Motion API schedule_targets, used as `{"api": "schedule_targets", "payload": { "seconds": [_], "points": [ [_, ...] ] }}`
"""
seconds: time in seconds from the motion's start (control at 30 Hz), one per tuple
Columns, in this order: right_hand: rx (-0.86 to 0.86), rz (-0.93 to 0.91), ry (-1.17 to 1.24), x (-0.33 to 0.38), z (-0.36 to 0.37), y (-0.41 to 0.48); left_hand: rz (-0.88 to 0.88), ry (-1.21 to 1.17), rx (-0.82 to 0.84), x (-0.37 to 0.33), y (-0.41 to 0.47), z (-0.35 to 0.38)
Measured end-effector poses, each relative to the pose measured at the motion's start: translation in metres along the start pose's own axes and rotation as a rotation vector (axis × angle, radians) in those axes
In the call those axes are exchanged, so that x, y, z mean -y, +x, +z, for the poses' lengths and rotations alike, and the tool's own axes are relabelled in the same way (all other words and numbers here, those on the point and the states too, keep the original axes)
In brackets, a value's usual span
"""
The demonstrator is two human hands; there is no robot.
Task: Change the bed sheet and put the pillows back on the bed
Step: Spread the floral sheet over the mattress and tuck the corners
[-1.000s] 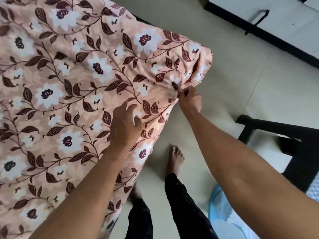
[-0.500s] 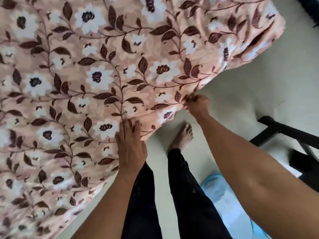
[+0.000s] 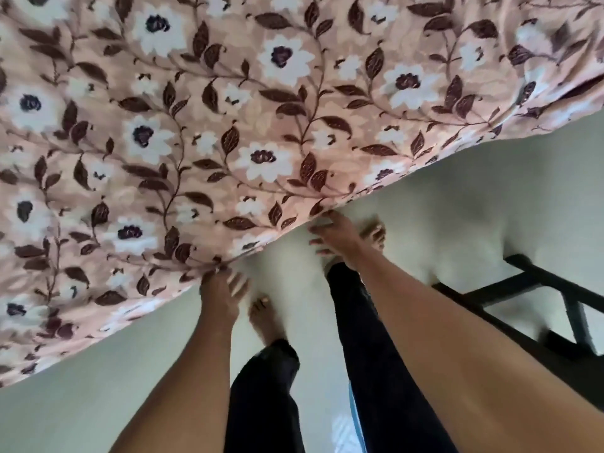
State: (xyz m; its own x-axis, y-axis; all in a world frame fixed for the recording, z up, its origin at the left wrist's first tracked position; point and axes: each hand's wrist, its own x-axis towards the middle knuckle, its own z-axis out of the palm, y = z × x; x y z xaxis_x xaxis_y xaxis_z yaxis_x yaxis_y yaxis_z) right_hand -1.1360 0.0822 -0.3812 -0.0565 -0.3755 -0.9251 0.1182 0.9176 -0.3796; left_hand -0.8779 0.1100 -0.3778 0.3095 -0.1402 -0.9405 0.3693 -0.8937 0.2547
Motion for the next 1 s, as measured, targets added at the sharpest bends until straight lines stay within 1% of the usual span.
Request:
{"api": "schedule_targets", "payload": {
  "seconds": [0.07, 0.13, 0.2, 0.23, 0.3, 0.33, 0.4, 0.53, 0.6, 0.67, 0.77, 0.8, 0.87, 0.93, 1.0],
  "points": [
    [-0.043, -0.041, 0.025, -0.008, 0.033, 0.007, 0.029, -0.134, 0.067, -0.005, 0.011, -0.006],
    [-0.167, -0.122, -0.019, -0.016, 0.053, 0.019, 0.071, -0.171, 0.085, -0.005, 0.019, -0.012],
    [-0.301, -0.167, -0.053, -0.023, 0.059, 0.026, 0.118, -0.118, 0.025, -0.003, 0.026, -0.015],
    [-0.348, -0.181, -0.063, -0.027, 0.063, 0.028, 0.143, -0.086, 0.023, -0.002, 0.031, -0.018],
    [-0.437, -0.222, -0.082, -0.036, 0.066, 0.033, 0.165, -0.036, 0.064, 0.004, 0.046, -0.021],
    [-0.464, -0.237, -0.105, -0.040, 0.069, 0.036, 0.147, -0.026, 0.079, 0.008, 0.052, -0.022],
    [-0.472, -0.229, -0.116, -0.047, 0.074, 0.046, 0.101, -0.034, 0.048, 0.016, 0.064, -0.022],
    [-0.478, -0.183, -0.056, -0.047, 0.091, 0.073, 0.176, -0.014, -0.049, 0.019, 0.087, -0.009],
    [-0.484, -0.175, -0.039, -0.050, 0.095, 0.078, 0.163, -0.035, -0.027, 0.022, 0.094, -0.006],
    [-0.492, -0.181, 0.004, -0.059, 0.095, 0.071, 0.110, -0.029, 0.045, 0.027, 0.096, -0.007],
    [-0.488, -0.186, -0.050, -0.083, 0.099, 0.050, -0.016, 0.009, 0.022, 0.037, 0.098, -0.040],
    [-0.456, -0.143, -0.091, -0.090, 0.105, 0.038, -0.064, -0.007, 0.025, 0.040, 0.095, -0.060],
    [-0.315, 0.009, -0.141, -0.105, 0.123, 0.015, -0.140, -0.106, 0.074, 0.048, 0.089, -0.099],
    [-0.160, 0.100, -0.178, -0.115, 0.156, -0.006, -0.119, -0.195, 0.051, 0.048, 0.083, -0.140],
    [-0.037, 0.080, -0.230, -0.120, 0.199, -0.015, -0.035, -0.314, -0.013, 0.035, 0.087, -0.181]
  ]
}}
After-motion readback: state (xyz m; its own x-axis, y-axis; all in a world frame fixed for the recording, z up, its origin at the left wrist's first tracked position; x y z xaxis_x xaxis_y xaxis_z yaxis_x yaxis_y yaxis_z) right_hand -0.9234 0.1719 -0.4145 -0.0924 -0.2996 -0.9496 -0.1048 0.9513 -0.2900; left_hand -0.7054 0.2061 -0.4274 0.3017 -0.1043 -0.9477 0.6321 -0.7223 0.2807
